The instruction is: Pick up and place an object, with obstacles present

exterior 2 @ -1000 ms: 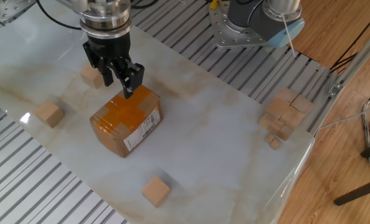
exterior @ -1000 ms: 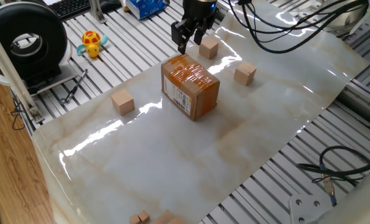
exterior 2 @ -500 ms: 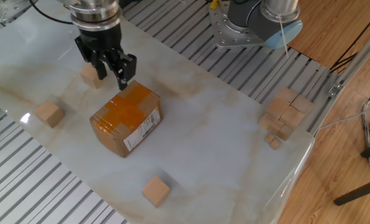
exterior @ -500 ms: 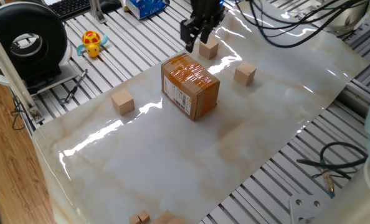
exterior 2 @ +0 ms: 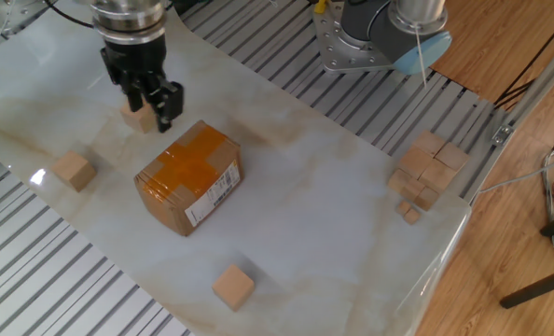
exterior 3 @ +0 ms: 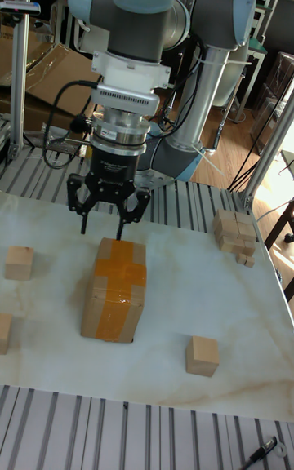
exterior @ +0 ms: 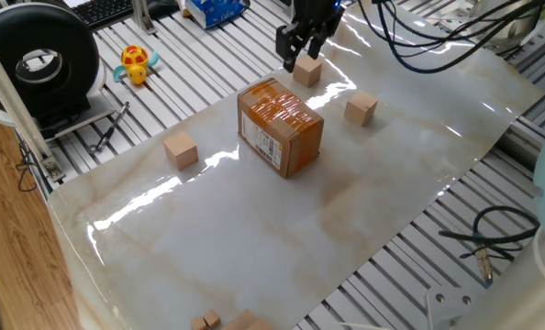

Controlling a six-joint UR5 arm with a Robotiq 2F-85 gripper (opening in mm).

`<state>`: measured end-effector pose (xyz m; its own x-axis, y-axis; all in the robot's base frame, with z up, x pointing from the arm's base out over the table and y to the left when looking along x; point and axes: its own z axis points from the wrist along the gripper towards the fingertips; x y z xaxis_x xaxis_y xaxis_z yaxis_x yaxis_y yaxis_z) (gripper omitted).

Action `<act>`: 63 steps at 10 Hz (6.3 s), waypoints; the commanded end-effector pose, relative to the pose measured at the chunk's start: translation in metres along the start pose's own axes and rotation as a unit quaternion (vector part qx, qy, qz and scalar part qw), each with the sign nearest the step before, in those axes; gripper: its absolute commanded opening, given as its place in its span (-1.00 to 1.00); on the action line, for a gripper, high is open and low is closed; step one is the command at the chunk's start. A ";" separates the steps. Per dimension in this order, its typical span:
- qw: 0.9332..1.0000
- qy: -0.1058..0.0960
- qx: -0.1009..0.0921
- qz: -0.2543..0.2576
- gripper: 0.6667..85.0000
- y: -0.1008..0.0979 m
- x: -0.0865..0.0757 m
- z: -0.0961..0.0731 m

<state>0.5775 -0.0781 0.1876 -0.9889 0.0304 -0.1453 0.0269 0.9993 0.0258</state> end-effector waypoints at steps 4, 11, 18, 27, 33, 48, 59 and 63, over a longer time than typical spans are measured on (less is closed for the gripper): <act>0.998 0.012 -0.026 -0.055 0.34 -0.058 -0.040 0.007; 0.998 0.024 -0.034 -0.057 0.22 -0.105 -0.050 0.063; 0.999 0.035 0.003 0.015 0.30 -0.123 -0.054 0.082; 0.998 0.052 0.030 0.030 0.26 -0.144 -0.066 0.130; 0.999 0.043 0.022 0.003 0.34 -0.142 -0.077 0.142; 0.998 0.013 0.000 -0.066 0.50 -0.136 -0.088 0.168; 0.998 0.005 -0.013 -0.063 -0.98 -0.123 -0.085 0.112; 0.996 -0.009 -0.001 -0.088 -0.98 -0.130 -0.085 0.092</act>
<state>0.6730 -0.2078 0.0903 -0.9812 -0.1256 -0.1465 -0.1278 0.9918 0.0054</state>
